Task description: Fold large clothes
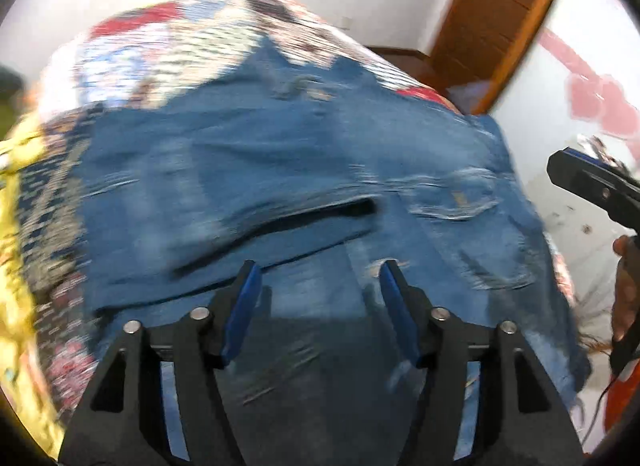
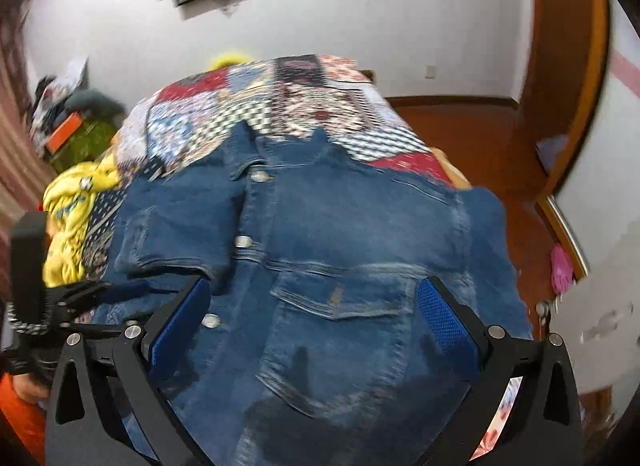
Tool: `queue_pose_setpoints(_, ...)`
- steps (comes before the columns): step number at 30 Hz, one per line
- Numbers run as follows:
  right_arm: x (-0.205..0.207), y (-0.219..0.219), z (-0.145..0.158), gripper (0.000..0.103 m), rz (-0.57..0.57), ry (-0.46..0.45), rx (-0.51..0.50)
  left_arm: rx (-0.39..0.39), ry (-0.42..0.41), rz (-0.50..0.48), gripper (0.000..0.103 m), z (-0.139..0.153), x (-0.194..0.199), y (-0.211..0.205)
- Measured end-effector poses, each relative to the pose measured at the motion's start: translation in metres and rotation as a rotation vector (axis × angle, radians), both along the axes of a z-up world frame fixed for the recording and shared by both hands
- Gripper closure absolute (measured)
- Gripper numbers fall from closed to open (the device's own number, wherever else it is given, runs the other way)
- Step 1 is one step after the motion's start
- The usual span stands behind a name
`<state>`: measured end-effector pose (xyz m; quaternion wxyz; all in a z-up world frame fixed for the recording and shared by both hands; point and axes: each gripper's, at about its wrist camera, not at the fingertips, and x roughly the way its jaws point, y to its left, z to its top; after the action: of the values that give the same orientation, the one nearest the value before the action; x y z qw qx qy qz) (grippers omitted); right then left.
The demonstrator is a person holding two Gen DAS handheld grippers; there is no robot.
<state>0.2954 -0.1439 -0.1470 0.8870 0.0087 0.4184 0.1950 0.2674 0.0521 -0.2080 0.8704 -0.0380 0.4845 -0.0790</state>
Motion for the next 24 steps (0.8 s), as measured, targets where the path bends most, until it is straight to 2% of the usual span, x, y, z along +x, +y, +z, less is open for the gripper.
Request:
queue_pose_setpoints(1, 0.001, 0.013, 0.001, 0.0, 0.033, -0.006, -0.014, 0.013, -0.022, 0.027, 0.034, 0.004, -0.008, 0.013)
queue_pose_setpoints(3, 0.001, 0.032, 0.0, 0.0, 0.084, -0.013, -0.037, 0.035, -0.051, 0.078, 0.021, 0.007, -0.019, 0.036)
queue_pose_setpoints(4, 0.001, 0.049, -0.001, 0.0, 0.126, -0.018, -0.058, 0.057, -0.063, 0.112, 0.018, 0.008, -0.024, 0.05)
queue_pose_setpoints(6, 0.0, 0.074, -0.005, 0.0, 0.196, -0.02, -0.089, 0.111, -0.074, 0.169, 0.017, 0.007, -0.035, 0.072)
queue_pose_setpoints(8, -0.001, 0.099, -0.013, 0.0, 0.297, -0.003, -0.114, 0.132, -0.066, 0.21, 0.017, 0.004, -0.042, 0.091)
queue_pose_setpoints(10, -0.001, 0.129, -0.024, 0.0, 0.385, 0.015, -0.151, 0.128, -0.044, 0.259, 0.017, -0.003, -0.049, 0.111)
queue_pose_setpoints(17, 0.005, 0.194, -0.059, 0.003, 0.522, 0.007, -0.317, 0.094, -0.012, 0.386, 0.017, -0.021, -0.079, 0.156)
queue_pose_setpoints(19, 0.007, 0.207, -0.071, 0.009, 0.546, 0.006, -0.365, 0.098, -0.004, 0.406, 0.017, -0.025, -0.085, 0.162)
queue_pose_setpoints(21, 0.011, 0.214, -0.076, 0.025, 0.555, 0.009, -0.403, 0.094, 0.003, 0.419, 0.017, -0.03, -0.089, 0.168)
queue_pose_setpoints(23, 0.014, 0.216, -0.077, 0.031, 0.565, 0.011, -0.405, 0.088, 0.01, 0.424, 0.017, -0.033, -0.089, 0.17)
queue_pose_setpoints(24, 0.014, 0.216, -0.076, 0.039, 0.572, 0.007, -0.387, 0.087, 0.012, 0.424, 0.017, -0.034, -0.088, 0.17)
